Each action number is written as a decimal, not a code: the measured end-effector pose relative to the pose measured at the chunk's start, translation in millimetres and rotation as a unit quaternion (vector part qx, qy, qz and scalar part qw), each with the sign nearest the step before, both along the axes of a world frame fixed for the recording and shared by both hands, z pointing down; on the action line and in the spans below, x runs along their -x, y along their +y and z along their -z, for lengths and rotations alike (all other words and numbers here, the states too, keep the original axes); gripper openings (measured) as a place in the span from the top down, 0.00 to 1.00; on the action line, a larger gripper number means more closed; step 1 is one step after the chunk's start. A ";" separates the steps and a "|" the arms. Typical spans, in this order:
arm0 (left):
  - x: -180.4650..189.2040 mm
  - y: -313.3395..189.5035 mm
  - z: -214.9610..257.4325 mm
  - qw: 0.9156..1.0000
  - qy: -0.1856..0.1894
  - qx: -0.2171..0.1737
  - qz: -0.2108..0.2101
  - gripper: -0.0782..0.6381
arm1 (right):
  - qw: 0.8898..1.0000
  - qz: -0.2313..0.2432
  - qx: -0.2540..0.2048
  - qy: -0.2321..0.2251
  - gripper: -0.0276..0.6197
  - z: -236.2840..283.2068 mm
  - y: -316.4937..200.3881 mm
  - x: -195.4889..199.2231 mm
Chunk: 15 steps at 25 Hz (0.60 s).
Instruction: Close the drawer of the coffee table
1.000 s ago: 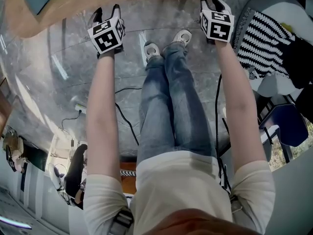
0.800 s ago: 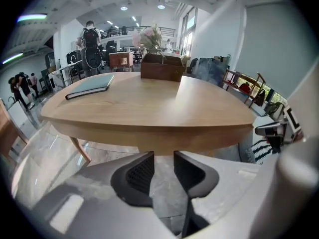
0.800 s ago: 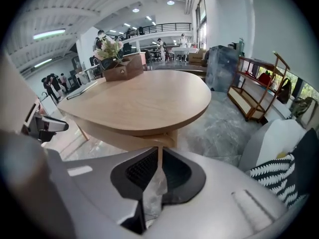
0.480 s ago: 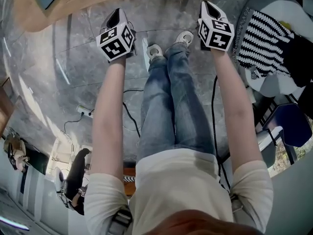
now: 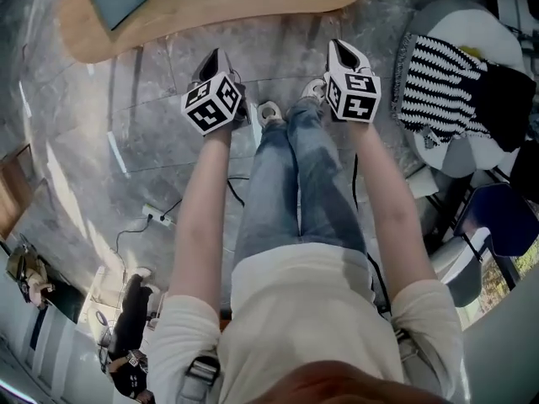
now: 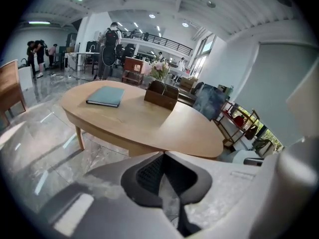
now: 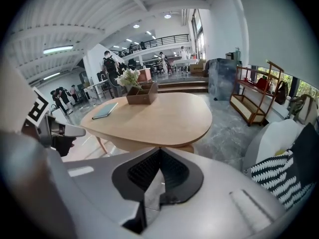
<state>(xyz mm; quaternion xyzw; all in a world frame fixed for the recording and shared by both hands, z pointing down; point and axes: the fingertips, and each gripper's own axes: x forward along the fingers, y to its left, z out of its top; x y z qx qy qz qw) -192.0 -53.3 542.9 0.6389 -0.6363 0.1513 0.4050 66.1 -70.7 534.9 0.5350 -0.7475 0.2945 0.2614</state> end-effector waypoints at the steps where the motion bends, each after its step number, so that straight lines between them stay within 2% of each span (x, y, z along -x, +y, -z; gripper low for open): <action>1: -2.9 8.2 10.0 1.000 0.001 -0.001 0.001 0.89 | 1.000 0.003 -0.002 -0.007 0.95 11.6 8.5 2.2; 7: -29.1 26.6 68.1 0.999 0.011 -0.027 -0.028 0.89 | 0.998 0.023 -0.025 -0.053 0.95 79.4 28.3 21.1; 12: -49.2 44.3 120.6 0.997 0.040 -0.051 -0.035 0.89 | 0.996 0.068 -0.052 -0.038 0.95 132.2 56.3 35.8; 15: -59.0 55.9 149.2 0.996 0.056 -0.052 -0.042 0.89 | 0.995 0.071 -0.058 -0.044 0.95 159.8 70.3 38.0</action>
